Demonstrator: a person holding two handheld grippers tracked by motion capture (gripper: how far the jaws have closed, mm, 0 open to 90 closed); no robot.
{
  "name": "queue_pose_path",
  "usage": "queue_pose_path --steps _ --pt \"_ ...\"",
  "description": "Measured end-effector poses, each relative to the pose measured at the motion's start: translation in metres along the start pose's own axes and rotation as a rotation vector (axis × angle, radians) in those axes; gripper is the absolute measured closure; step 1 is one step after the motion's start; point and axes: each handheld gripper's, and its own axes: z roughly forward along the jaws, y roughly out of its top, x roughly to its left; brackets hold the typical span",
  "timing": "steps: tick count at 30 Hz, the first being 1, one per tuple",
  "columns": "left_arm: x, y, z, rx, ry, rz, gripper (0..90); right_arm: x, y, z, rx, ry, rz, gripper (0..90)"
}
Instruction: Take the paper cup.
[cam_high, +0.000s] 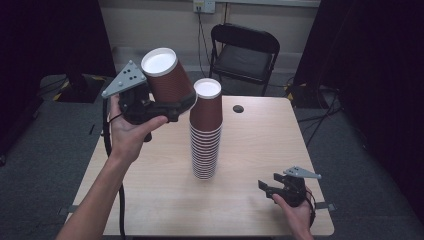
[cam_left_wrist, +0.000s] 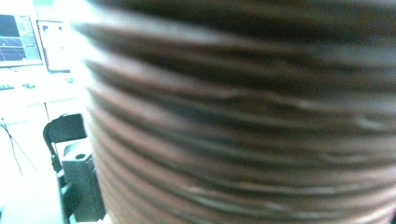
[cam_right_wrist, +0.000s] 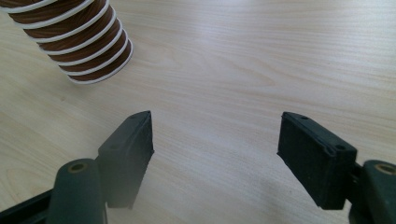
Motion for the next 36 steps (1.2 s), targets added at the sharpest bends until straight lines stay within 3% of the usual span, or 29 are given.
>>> queue_pose_path --steps 12,19,22,26,29,35,36 --pt "0.005 -0.022 -0.018 0.015 0.010 0.005 11.1 0.001 0.000 -0.002 -0.011 0.026 -0.009 27.0" --pt "0.001 -0.043 -0.022 0.055 -0.011 -0.010 11.1 0.011 0.001 0.001 -0.011 0.027 -0.065 27.4" --pt "0.001 -0.055 -0.022 0.073 -0.005 -0.006 11.1 0.016 0.001 0.001 -0.019 0.056 -0.087 27.4" --pt "0.002 -0.072 -0.021 0.110 0.000 -0.025 11.1 0.018 0.001 0.002 -0.016 0.073 -0.094 27.4" --pt "0.001 -0.081 -0.020 0.117 -0.004 -0.044 11.1 0.019 0.001 0.003 -0.013 0.073 -0.098 27.3" --pt "-0.007 -0.100 -0.016 0.121 -0.049 -0.072 11.1 0.025 0.001 0.003 -0.010 0.083 -0.109 26.3" --pt "-0.008 -0.102 -0.016 0.122 -0.038 -0.067 11.1 0.026 0.001 0.003 -0.009 0.084 -0.109 26.3"
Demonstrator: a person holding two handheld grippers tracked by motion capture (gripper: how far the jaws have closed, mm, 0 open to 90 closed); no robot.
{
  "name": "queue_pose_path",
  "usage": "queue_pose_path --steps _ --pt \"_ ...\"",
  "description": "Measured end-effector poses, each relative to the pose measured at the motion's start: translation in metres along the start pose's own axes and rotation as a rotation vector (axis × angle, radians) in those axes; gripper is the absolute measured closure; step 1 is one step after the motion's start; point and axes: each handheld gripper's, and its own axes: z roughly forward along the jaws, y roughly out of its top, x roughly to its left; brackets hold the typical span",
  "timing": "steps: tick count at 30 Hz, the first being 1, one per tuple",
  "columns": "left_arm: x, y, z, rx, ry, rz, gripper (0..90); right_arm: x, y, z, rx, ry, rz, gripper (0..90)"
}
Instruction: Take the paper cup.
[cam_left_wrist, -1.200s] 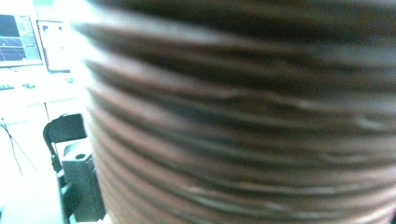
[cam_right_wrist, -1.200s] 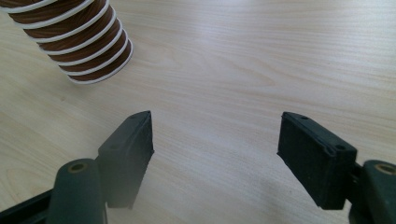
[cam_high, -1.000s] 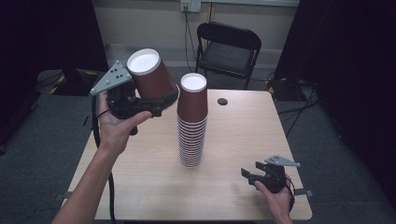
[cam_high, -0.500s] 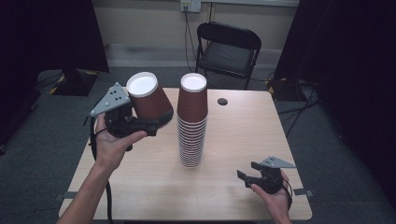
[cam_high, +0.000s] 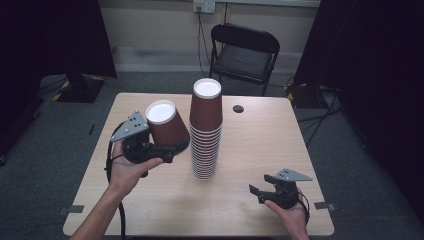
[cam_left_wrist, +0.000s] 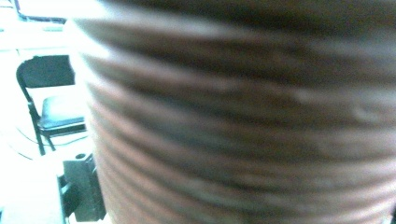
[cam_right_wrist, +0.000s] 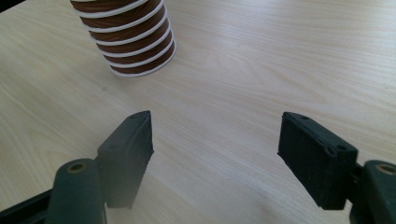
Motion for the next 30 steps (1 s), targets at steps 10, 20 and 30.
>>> queue_pose_path --steps 10,20,30 --pt "-0.002 -0.027 0.005 0.000 -0.008 -0.034 11.3 0.014 0.002 -0.002 -0.026 0.033 -0.022 27.2" --pt "-0.006 -0.051 0.002 0.027 -0.009 -0.068 11.1 0.028 0.004 -0.003 -0.057 0.072 -0.017 26.2" --pt "-0.014 -0.082 0.007 0.120 -0.074 -0.182 11.3 0.052 0.015 -0.001 -0.084 0.120 -0.064 28.1"
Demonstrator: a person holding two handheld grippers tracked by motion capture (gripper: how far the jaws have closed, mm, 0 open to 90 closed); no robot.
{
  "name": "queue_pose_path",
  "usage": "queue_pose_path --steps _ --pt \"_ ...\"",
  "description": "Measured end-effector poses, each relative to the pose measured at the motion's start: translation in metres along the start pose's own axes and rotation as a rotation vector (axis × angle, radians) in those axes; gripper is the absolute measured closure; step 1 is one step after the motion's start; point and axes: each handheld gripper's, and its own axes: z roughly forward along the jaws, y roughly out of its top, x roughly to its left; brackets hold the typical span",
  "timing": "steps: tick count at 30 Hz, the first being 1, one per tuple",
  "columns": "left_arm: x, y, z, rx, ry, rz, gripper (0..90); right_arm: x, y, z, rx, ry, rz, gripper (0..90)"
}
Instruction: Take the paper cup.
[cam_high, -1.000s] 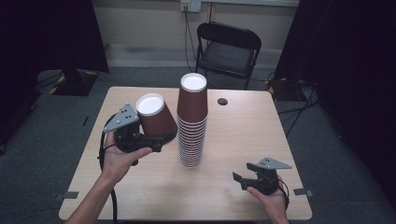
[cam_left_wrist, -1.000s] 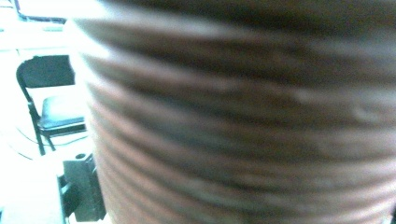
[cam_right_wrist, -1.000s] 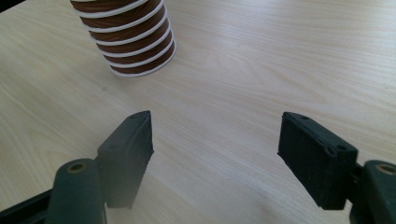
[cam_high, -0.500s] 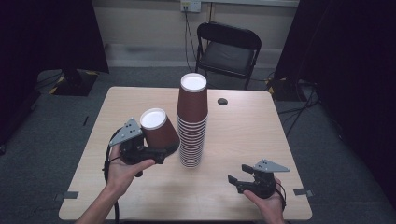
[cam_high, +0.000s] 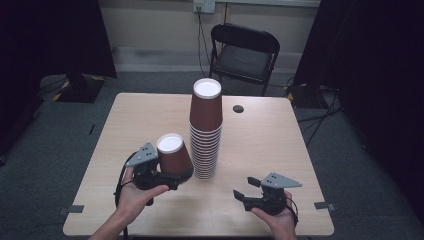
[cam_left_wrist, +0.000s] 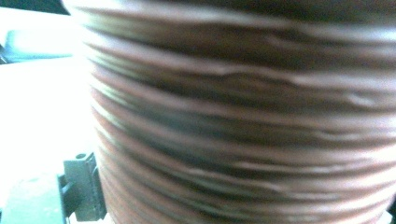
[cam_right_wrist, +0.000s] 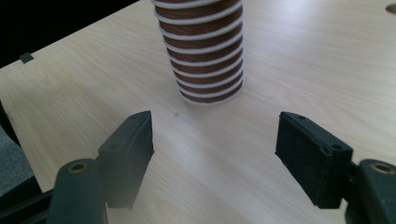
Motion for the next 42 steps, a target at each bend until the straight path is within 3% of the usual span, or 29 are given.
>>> queue_pose_path --steps 4,6,7,14,19,20,25,29,35,37,42 --pt "0.001 -0.009 0.004 0.022 -0.027 -0.079 11.3 0.011 0.003 0.006 0.008 0.023 -0.027 32.7" --pt "0.001 -0.011 0.005 0.023 -0.031 -0.091 11.3 0.018 0.004 0.010 0.014 0.035 -0.035 34.8" --pt "0.000 -0.014 0.006 0.026 -0.036 -0.122 11.3 0.021 0.005 0.011 0.014 0.042 -0.042 36.1" --pt "0.000 -0.018 0.003 0.035 -0.052 -0.237 11.3 0.041 0.012 0.019 0.005 0.079 -0.086 43.7" --pt "-0.003 -0.018 0.004 0.042 -0.088 -0.275 11.4 0.053 0.015 0.023 -0.020 0.088 -0.120 49.9" --pt "-0.004 -0.018 0.005 0.049 -0.120 -0.287 11.4 0.056 0.016 0.024 -0.026 0.088 -0.130 50.5" --pt "-0.009 -0.017 0.008 0.047 -0.138 -0.320 11.4 0.067 0.026 0.026 -0.070 0.063 -0.192 55.3" --pt "-0.012 -0.017 0.009 0.046 -0.149 -0.348 11.3 0.074 0.032 0.029 -0.085 0.081 -0.217 59.2" --pt "-0.014 -0.015 0.008 0.049 -0.158 -0.388 11.3 0.081 0.039 0.033 -0.118 0.070 -0.216 62.6" --pt "-0.015 -0.015 0.008 0.041 -0.145 -0.407 11.3 0.081 0.042 0.032 -0.145 0.065 -0.218 62.8" --pt "-0.015 -0.012 0.008 0.035 -0.168 -0.448 11.4 0.084 0.045 0.031 -0.224 0.074 -0.225 62.9"
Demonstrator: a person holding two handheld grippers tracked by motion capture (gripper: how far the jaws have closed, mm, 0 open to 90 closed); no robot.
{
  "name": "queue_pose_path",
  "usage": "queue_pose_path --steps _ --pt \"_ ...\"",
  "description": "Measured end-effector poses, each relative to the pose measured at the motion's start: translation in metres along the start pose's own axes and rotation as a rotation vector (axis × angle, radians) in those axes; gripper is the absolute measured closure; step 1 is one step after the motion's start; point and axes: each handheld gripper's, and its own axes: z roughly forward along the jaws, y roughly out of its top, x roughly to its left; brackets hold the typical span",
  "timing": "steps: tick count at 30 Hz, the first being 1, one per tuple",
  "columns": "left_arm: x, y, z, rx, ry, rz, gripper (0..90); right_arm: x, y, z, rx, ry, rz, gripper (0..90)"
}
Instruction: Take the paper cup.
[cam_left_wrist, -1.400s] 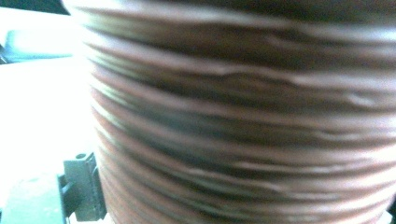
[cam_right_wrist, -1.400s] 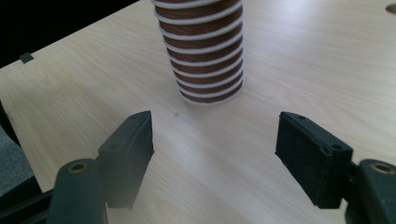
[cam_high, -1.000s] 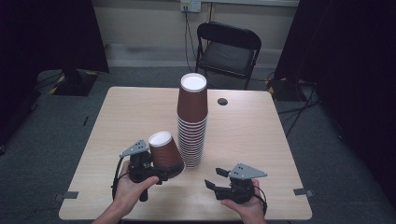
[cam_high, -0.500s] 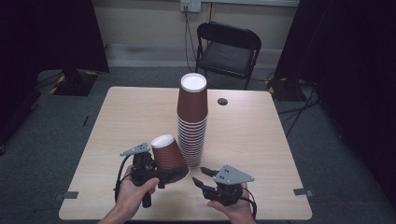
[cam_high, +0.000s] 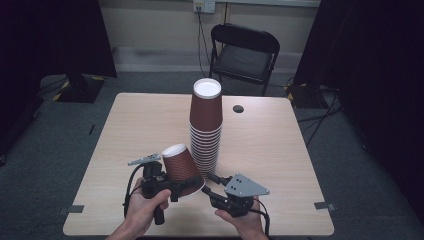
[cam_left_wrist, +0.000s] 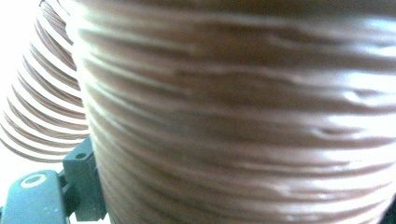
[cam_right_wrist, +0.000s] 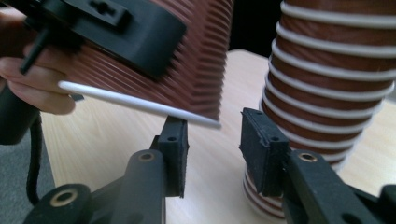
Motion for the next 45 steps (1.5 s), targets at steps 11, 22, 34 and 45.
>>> queue_pose_path --steps 11,22,34,45 --pt "-0.004 0.004 0.002 0.005 -0.058 -0.074 11.5 0.005 0.007 0.005 -0.078 -0.028 -0.065 68.6" --pt "-0.010 0.003 0.005 0.021 -0.098 -0.091 11.7 0.006 0.007 0.016 -0.186 -0.048 -0.084 68.0" --pt "-0.015 -0.001 0.011 0.015 -0.131 -0.061 10.7 0.010 0.005 0.020 -0.231 -0.113 -0.083 75.5" --pt "-0.009 0.004 0.009 -0.001 -0.168 -0.023 6.2 0.006 0.008 0.015 -0.242 -0.126 -0.089 84.1"
